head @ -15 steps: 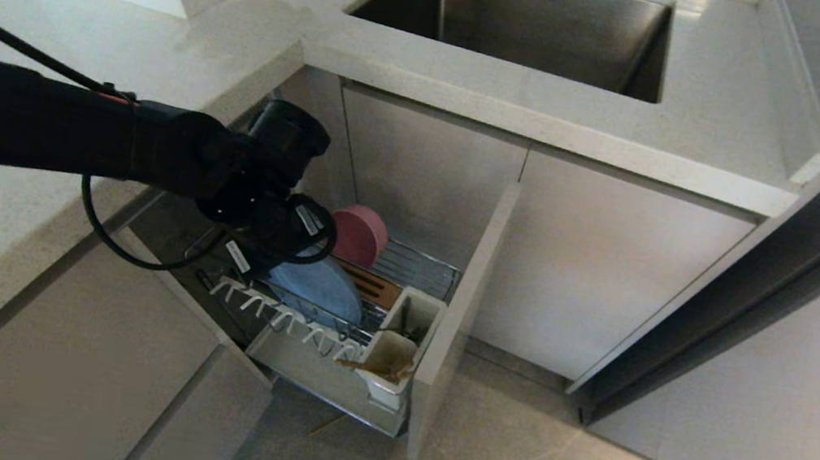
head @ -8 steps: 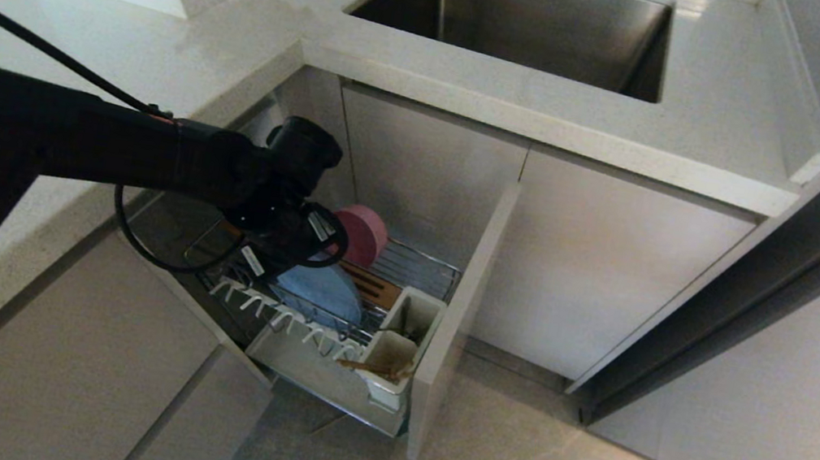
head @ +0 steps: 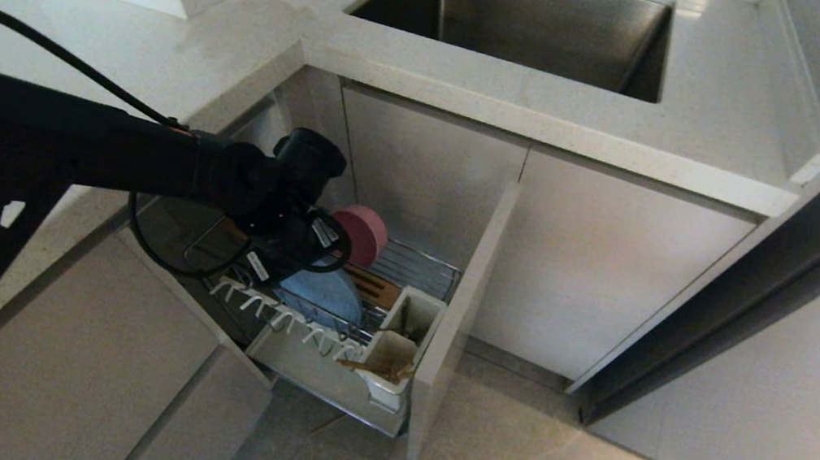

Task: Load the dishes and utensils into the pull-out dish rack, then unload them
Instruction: Take the plate out of the cupboard

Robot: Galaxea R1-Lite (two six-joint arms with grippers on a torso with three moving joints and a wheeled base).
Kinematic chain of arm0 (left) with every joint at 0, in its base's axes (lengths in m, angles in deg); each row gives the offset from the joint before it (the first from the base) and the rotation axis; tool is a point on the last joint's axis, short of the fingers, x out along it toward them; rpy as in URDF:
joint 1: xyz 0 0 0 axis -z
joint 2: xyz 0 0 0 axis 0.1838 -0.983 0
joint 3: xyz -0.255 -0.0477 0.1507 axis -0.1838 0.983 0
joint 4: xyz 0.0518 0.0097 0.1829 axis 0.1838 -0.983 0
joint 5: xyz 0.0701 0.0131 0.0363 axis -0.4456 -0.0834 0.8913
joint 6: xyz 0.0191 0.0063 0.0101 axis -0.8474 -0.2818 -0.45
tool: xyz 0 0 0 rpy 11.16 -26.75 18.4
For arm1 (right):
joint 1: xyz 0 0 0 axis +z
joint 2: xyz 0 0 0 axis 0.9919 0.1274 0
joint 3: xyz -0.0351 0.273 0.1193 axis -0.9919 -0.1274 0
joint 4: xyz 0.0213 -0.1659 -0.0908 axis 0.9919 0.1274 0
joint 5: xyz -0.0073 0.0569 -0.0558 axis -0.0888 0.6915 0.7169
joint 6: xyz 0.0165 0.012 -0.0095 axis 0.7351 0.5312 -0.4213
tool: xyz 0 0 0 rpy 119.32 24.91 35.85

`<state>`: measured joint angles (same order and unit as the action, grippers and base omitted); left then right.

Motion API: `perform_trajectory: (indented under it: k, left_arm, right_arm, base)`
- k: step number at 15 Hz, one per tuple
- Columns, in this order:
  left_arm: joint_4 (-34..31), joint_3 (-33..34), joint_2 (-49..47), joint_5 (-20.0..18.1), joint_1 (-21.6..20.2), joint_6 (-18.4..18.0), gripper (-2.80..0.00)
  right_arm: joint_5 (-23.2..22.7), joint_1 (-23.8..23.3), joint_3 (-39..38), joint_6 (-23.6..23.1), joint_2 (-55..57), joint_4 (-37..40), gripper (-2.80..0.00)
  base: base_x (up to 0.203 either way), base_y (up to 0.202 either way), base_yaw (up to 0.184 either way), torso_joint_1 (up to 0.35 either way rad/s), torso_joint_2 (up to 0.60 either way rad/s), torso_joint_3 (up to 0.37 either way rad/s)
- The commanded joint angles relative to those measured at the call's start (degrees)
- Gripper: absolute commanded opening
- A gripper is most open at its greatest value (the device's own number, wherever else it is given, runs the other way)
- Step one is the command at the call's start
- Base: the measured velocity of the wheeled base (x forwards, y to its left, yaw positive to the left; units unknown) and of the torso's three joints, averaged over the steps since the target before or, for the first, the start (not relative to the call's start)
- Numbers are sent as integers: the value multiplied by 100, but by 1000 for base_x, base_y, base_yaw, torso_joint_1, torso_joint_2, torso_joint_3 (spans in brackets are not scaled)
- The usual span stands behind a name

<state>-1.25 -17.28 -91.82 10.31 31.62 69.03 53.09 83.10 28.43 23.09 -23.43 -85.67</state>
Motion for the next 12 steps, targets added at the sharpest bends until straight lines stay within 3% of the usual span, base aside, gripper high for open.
perform_trajectory:
  k: [1,4,5,12]
  left_arm:
    - [-21,-28,-19,13,-2,32,0]
    - [-13,-29,-28,13,-2,23,0]
    - [-22,-38,-28,13,-2,23,-280]
    - [-30,-38,-1,22,6,6,-280]
  right_arm:
    - [1,2,-51,-1,0,-3,-280]
    - [0,2,-46,-1,0,-3,-280]
    - [0,2,-52,-1,0,-3,-280]
    - [0,2,-53,-1,0,-3,-280]
  base:
    - [0,0,0,0,0,0]
    - [0,0,0,0,0,0]
    - [0,0,0,0,0,0]
    - [0,0,0,0,0,0]
